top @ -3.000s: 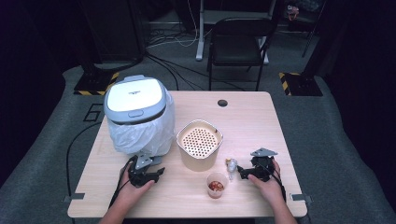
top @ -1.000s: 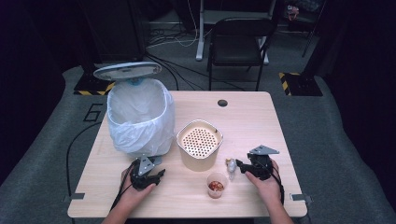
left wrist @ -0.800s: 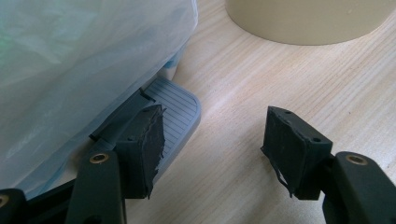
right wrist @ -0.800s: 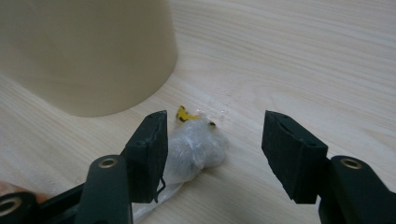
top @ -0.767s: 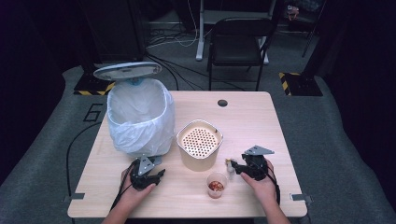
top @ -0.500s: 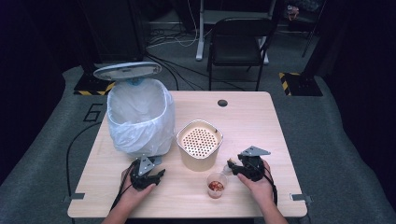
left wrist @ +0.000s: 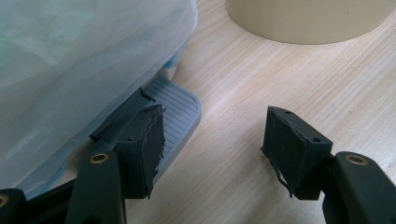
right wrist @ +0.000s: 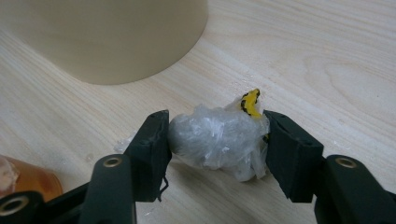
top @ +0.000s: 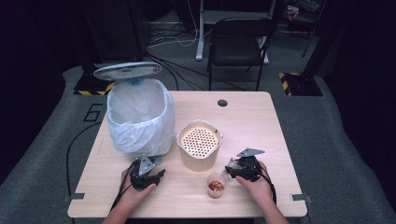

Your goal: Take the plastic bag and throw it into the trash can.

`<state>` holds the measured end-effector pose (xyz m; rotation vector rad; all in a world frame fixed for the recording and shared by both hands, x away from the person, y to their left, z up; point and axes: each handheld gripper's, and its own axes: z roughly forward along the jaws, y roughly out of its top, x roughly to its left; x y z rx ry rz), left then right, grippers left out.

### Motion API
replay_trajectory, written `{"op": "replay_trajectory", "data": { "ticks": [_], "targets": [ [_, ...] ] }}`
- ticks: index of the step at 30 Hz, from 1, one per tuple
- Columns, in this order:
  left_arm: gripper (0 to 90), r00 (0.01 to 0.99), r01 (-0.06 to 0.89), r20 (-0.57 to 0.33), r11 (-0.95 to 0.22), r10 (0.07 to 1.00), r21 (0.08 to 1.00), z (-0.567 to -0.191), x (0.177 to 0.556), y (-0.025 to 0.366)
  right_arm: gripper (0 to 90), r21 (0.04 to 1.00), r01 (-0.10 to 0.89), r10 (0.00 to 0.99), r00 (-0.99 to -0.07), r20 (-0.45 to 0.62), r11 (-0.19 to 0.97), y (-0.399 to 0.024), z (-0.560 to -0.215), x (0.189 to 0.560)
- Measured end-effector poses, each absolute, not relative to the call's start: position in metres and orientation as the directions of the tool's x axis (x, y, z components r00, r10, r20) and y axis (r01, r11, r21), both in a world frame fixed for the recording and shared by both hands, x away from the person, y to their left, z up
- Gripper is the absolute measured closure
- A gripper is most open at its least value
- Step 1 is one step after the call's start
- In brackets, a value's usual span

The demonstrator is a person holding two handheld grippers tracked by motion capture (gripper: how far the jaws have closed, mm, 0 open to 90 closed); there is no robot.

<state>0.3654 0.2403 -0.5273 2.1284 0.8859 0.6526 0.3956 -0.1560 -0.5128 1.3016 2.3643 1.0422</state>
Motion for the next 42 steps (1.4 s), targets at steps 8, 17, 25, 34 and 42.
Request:
{"op": "replay_trajectory", "data": {
  "ticks": [8,17,25,34,42],
  "targets": [
    [38.1,0.635,0.384,0.171,-0.5,0.753,0.776,-0.527,0.365,0.24,47.4,0.696,0.621,0.806,-0.583,0.103,0.361,-0.159,-0.512,0.396],
    [38.1,0.625,0.39,0.166,-0.489,0.763,0.78,-0.528,0.364,0.238,48.2,0.715,0.598,0.812,-0.579,0.072,0.363,-0.16,-0.503,0.392],
    [38.1,0.634,0.384,0.171,-0.499,0.754,0.777,-0.527,0.365,0.24,48.2,0.716,0.599,0.824,-0.564,0.059,0.358,-0.167,-0.487,0.389],
    [38.1,0.626,0.389,0.166,-0.49,0.762,0.78,-0.528,0.364,0.238,48.2,0.734,0.554,0.814,-0.581,0.004,0.392,-0.176,-0.441,0.399],
    [38.1,0.624,0.388,0.168,-0.489,0.763,0.781,-0.529,0.364,0.238,48.3,0.765,0.526,0.793,-0.608,0.031,0.373,-0.178,-0.399,0.404]
  ]
}}
